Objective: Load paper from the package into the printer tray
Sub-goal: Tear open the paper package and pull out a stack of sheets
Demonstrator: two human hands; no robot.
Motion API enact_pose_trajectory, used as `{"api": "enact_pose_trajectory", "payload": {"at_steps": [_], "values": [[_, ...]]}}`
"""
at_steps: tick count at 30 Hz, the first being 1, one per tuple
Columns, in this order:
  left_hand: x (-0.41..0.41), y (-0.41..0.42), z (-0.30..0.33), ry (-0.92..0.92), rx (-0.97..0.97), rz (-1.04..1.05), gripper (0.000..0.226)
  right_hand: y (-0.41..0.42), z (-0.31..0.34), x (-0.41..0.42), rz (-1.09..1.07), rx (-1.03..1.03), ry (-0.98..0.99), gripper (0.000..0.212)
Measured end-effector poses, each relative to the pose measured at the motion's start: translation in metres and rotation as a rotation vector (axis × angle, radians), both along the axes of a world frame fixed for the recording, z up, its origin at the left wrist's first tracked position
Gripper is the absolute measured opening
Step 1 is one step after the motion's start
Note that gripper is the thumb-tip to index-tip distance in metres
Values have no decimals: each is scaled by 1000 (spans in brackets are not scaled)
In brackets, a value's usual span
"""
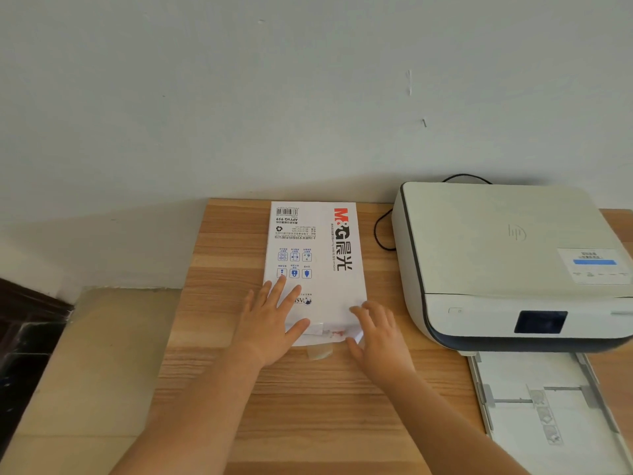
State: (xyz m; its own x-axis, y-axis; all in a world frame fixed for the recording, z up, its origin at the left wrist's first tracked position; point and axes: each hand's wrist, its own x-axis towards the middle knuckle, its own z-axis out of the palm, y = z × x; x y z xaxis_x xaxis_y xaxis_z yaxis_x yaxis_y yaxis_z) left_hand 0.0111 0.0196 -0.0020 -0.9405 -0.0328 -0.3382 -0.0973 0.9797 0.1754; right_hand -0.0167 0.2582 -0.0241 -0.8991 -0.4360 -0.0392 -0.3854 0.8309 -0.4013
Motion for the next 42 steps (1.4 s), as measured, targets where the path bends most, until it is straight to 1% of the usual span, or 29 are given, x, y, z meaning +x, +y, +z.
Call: {"api": "enact_pose_trajectory", "payload": {"at_steps": [3, 8, 12, 17, 22, 27, 35, 42], "values": [[0, 2, 0, -2, -4, 3, 81, 8, -6, -5, -33, 45, -38, 64], [0, 1, -5, -3, -30, 3, 83, 9, -14, -7, -59, 56, -130, 70], [0, 0, -6, -8, -49, -3, 76, 10, -18, -8, -59, 64, -145, 73], [-1, 1, -6, -3, -59, -10, 74, 16, -19, -5, -78, 106, -175, 77], [-5, 6, -10, 5, -74, -29, 72, 26, -18, -3, -93, 134, -203, 77], [-10, 15, -15, 4, -57, -49, 74, 27, -19, -2, -98, 98, -221, 76], [-10, 21, -25, 7, -45, -102, 81, 33, -18, 2, -204, -27, -280, 74], [-15, 24, -32, 44, -97, -197, 90, 35, -19, 3, -231, -54, -329, 74]]}}
